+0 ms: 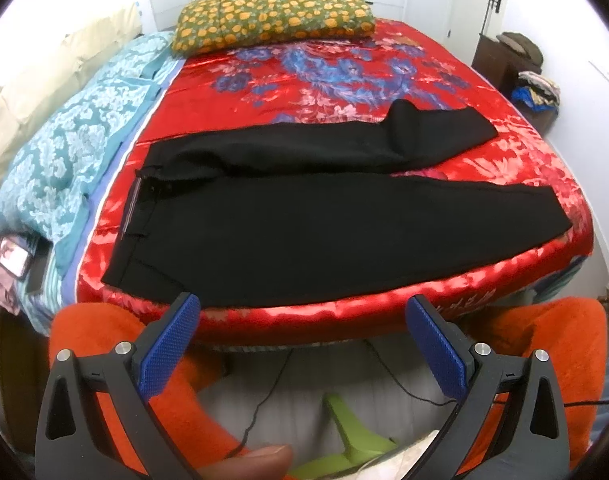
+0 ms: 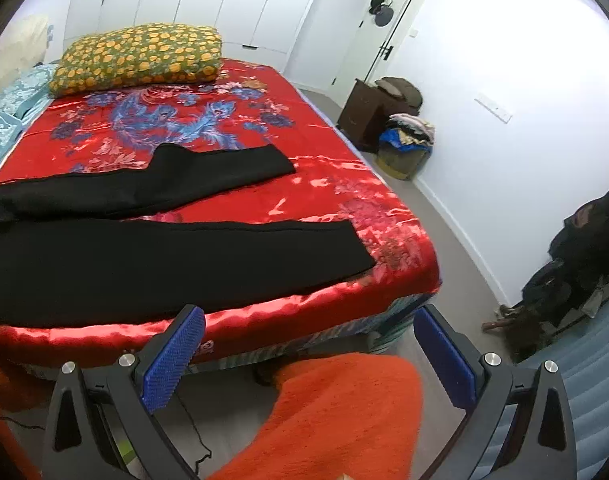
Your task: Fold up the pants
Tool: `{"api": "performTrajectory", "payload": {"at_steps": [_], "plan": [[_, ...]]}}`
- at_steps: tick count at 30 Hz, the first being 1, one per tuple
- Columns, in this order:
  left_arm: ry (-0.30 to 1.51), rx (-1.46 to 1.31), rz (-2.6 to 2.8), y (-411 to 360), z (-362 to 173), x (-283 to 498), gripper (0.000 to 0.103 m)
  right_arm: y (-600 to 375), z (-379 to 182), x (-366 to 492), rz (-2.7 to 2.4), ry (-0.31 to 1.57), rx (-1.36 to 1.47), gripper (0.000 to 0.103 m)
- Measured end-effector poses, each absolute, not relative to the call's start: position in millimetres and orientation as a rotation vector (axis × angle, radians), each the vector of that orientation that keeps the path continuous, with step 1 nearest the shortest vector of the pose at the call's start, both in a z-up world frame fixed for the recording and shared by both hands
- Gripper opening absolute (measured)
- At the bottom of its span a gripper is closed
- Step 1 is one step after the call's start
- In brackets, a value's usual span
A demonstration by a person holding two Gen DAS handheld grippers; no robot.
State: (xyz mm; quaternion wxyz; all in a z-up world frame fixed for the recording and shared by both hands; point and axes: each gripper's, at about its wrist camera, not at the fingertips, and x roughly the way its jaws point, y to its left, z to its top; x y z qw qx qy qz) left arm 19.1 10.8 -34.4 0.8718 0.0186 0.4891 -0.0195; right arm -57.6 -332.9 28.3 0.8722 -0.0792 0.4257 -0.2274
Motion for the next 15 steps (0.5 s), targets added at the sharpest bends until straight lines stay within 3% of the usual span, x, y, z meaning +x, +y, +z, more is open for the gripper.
{"api": "performTrajectory", "payload": {"at_steps": [15], "plan": [[1.044, 0.017, -0.034, 18, -39, 20, 0.102, -347, 46, -55, -0.537, 0.856, -0.126, 0.103]]}}
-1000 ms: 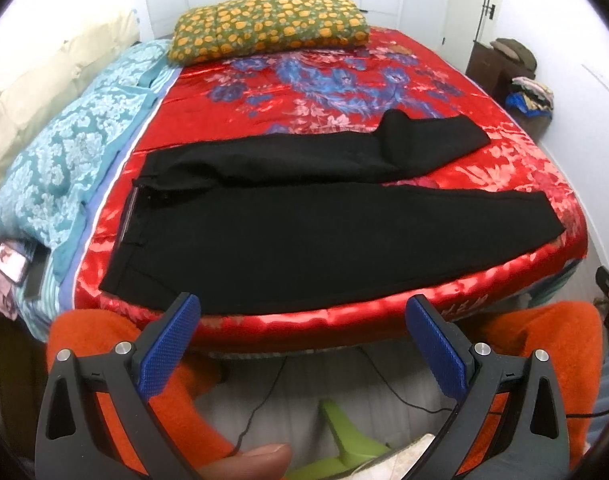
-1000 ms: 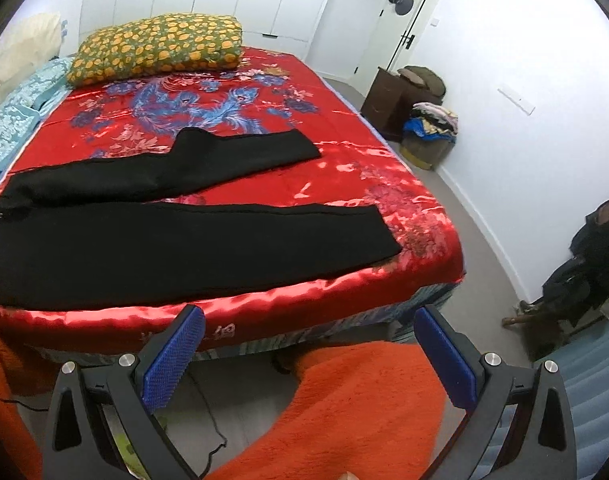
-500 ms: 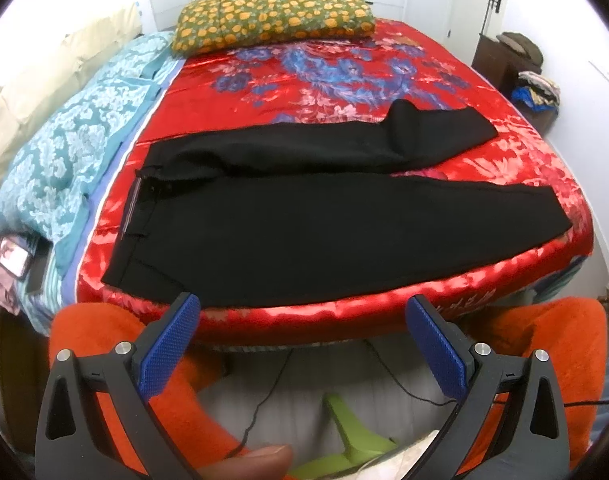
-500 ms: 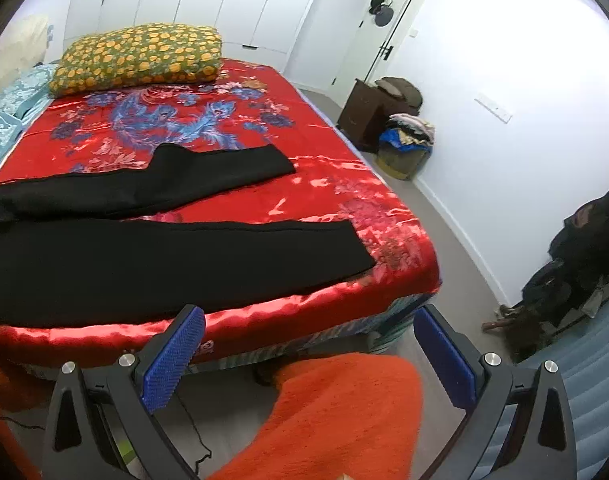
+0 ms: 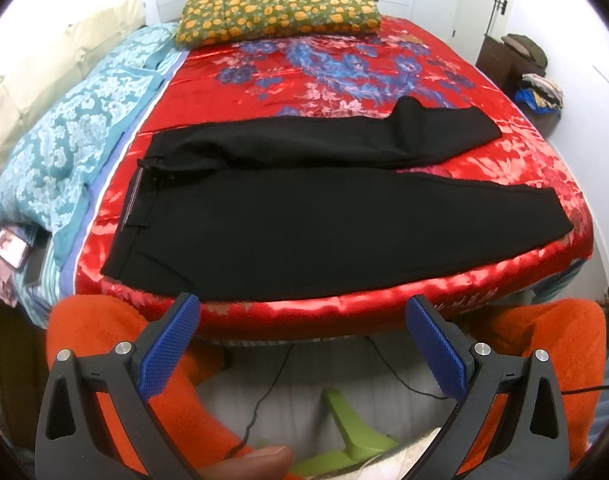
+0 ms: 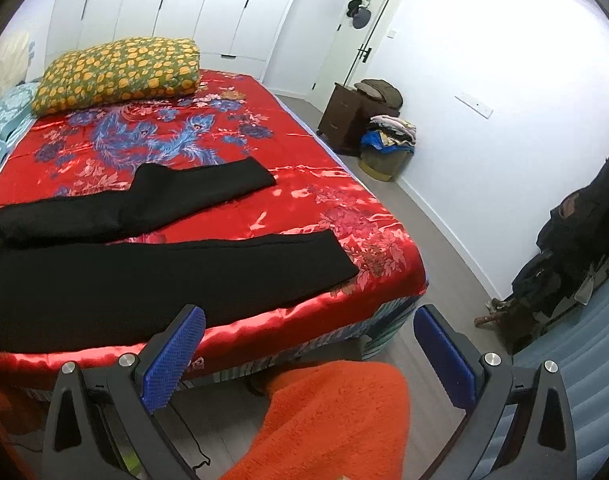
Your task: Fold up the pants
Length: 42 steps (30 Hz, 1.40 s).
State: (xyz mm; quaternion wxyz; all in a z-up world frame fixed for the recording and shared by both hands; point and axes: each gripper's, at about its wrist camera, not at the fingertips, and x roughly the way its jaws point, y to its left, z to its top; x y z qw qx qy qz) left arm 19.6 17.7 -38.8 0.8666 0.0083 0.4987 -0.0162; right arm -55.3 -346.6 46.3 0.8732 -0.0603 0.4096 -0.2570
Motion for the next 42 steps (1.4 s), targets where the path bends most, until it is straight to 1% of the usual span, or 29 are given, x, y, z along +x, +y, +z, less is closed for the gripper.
{"api": "performTrajectory", "payload": {"at_steps": [9, 20, 30, 35, 42], "plan": [[1.053, 0.011, -0.038, 18, -41, 20, 0.102, -350, 55, -53, -0.505, 0.856, -0.092, 0.103], [1.058, 0.022, -0.034, 14, -41, 19, 0.102, -300, 66, -42, -0.208, 0.883, -0.073, 0.103], [1.068, 0.034, -0.026, 13, -42, 19, 0.102, -274, 70, -34, -0.115, 0.873, -0.088, 0.103], [1.071, 0.039, -0.020, 13, -42, 19, 0.102, -261, 81, -29, -0.071, 0.838, -0.100, 0.103], [1.085, 0.049, 0.002, 14, -44, 20, 0.102, -250, 107, -19, -0.040, 0.734, -0.093, 0.103]]}}
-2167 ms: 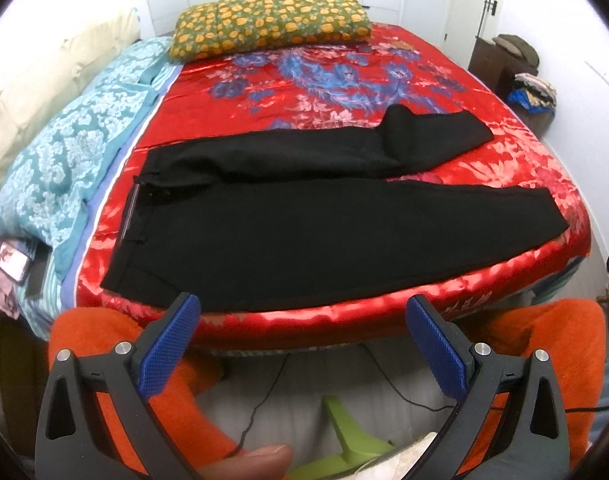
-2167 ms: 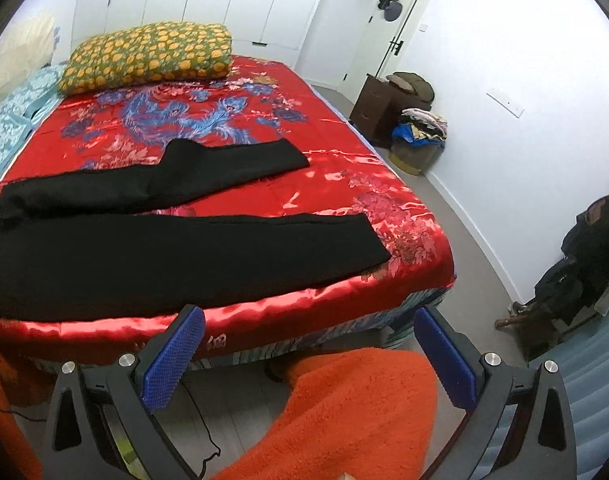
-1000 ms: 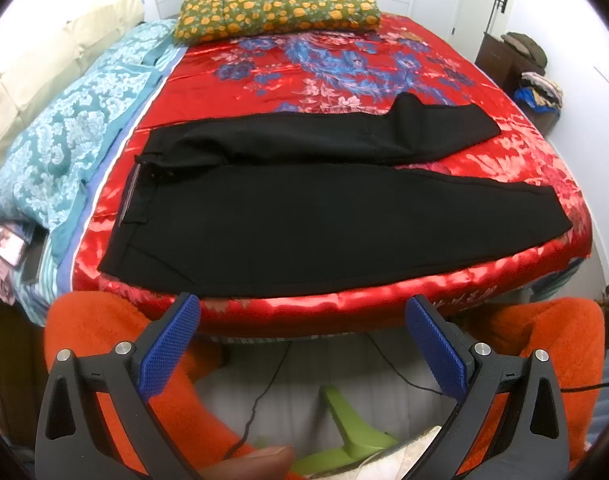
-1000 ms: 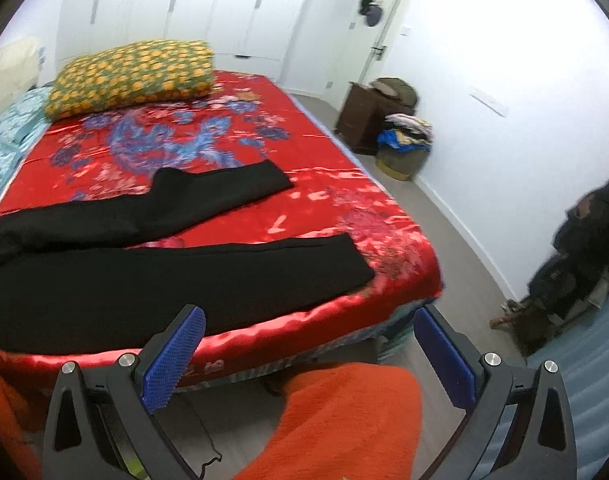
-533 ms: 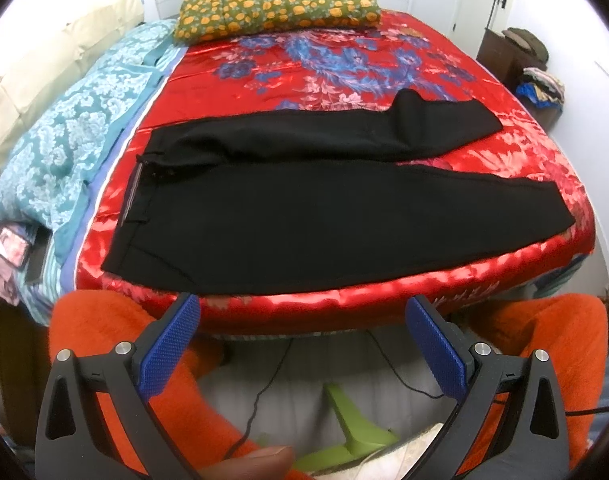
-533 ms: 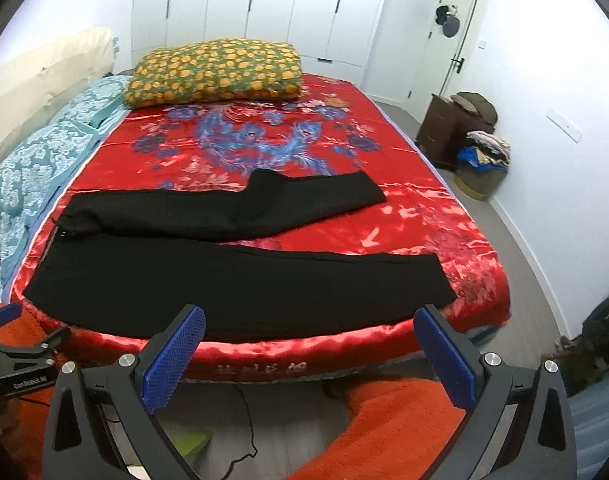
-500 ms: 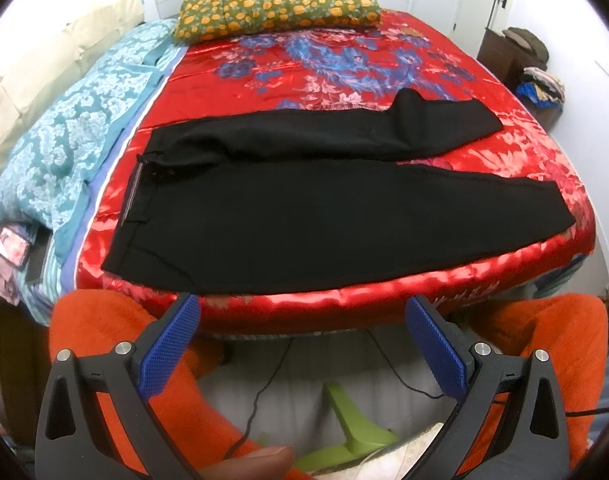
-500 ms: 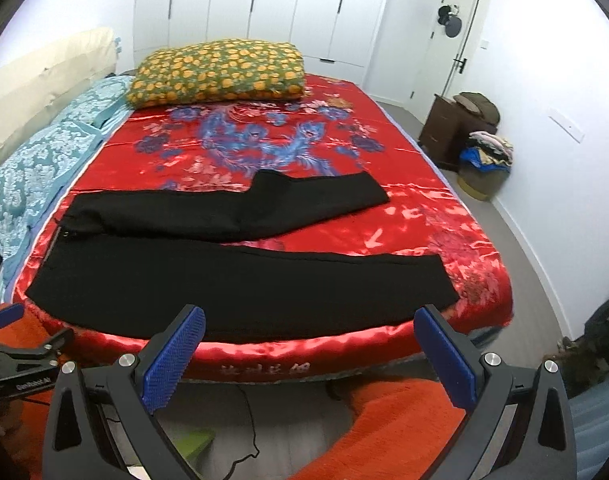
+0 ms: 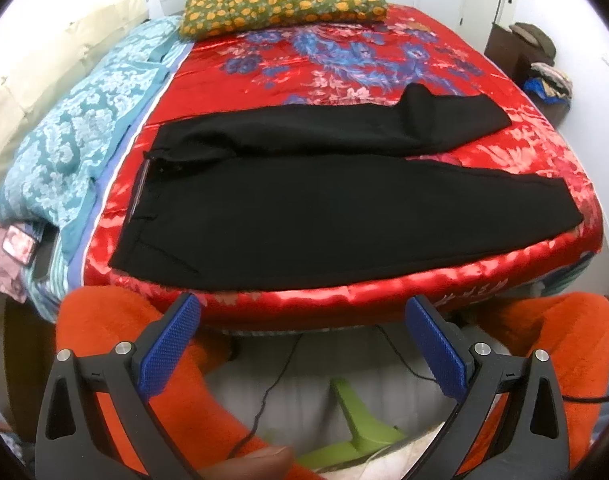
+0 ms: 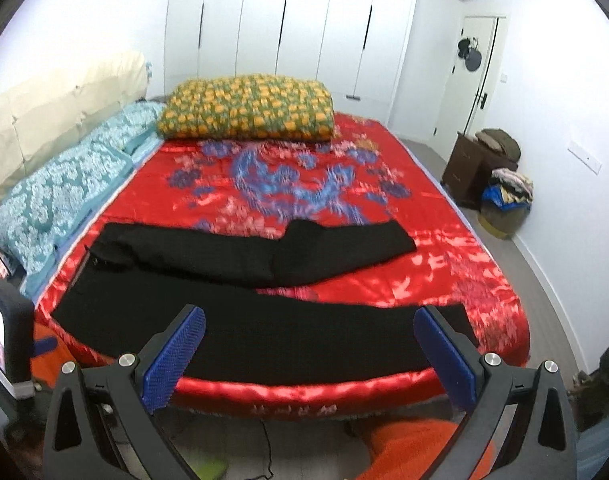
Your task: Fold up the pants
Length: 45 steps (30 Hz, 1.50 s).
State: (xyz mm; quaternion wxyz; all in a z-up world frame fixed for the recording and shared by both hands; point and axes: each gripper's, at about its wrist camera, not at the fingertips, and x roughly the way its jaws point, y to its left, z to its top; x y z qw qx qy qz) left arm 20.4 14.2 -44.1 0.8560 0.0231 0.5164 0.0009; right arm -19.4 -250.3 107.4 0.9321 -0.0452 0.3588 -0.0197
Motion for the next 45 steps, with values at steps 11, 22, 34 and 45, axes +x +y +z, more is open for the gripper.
{"api": "performTrajectory", "payload": {"at_steps": [11, 22, 34, 45], "plan": [[1.067, 0.036, 0.033, 19, -24, 35, 0.102, -256, 147, 6, -0.067, 0.633, -0.071, 0.103], [0.888, -0.004, -0.015, 2, 74, 64, 0.102, -265, 151, 12, -0.105, 0.655, -0.050, 0.103], [0.929, 0.023, -0.012, -4, 77, 55, 0.102, -274, 138, 10, -0.125, 0.718, -0.022, 0.103], [0.938, 0.030, 0.039, 13, 70, 48, 0.102, -267, 132, 7, -0.108, 0.728, -0.037, 0.103]]}}
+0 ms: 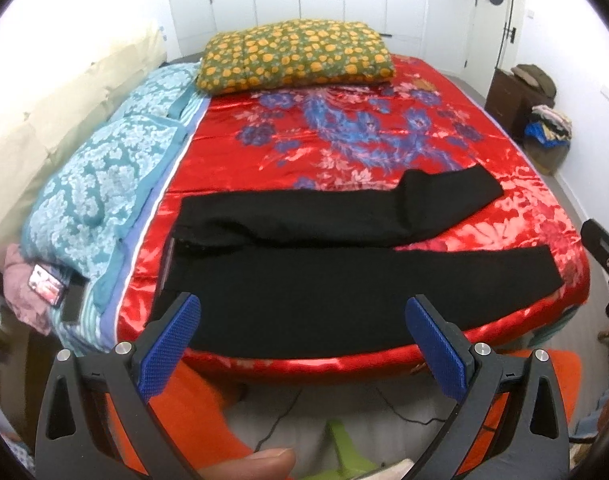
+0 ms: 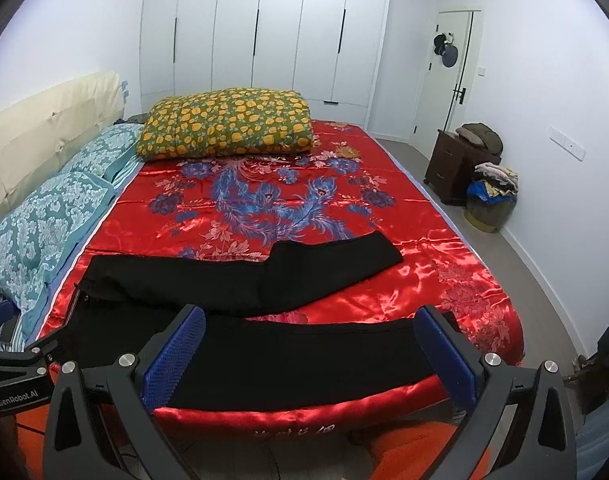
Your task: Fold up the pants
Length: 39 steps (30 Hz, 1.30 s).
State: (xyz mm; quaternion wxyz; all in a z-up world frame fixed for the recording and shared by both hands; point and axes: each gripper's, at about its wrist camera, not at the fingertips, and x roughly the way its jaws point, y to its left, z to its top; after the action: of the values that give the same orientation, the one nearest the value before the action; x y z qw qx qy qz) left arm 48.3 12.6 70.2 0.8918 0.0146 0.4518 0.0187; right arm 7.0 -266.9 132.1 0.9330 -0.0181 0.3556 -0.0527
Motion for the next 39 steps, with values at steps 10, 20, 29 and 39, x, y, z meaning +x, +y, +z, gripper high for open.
{"api": "performTrajectory", "payload": {"at_steps": [10, 20, 29, 39], "plan": [[1.004, 0.044, 0.058, 23, 46, 31, 0.102, -241, 113, 1, -0.039, 0.788, -0.059, 0.103], [1.013, 0.046, 0.070, 33, 39, 13, 0.102, -228, 91, -21, -0.016, 0.826, -0.073, 0.103], [1.019, 0.057, 0.048, 30, 32, 0, 0.102, -231, 77, -39, -0.030, 0.863, -0.081, 0.103], [1.011, 0.078, 0.035, 25, 31, -9, 0.102, -237, 69, -55, -0.048, 0.881, -0.078, 0.103]]}}
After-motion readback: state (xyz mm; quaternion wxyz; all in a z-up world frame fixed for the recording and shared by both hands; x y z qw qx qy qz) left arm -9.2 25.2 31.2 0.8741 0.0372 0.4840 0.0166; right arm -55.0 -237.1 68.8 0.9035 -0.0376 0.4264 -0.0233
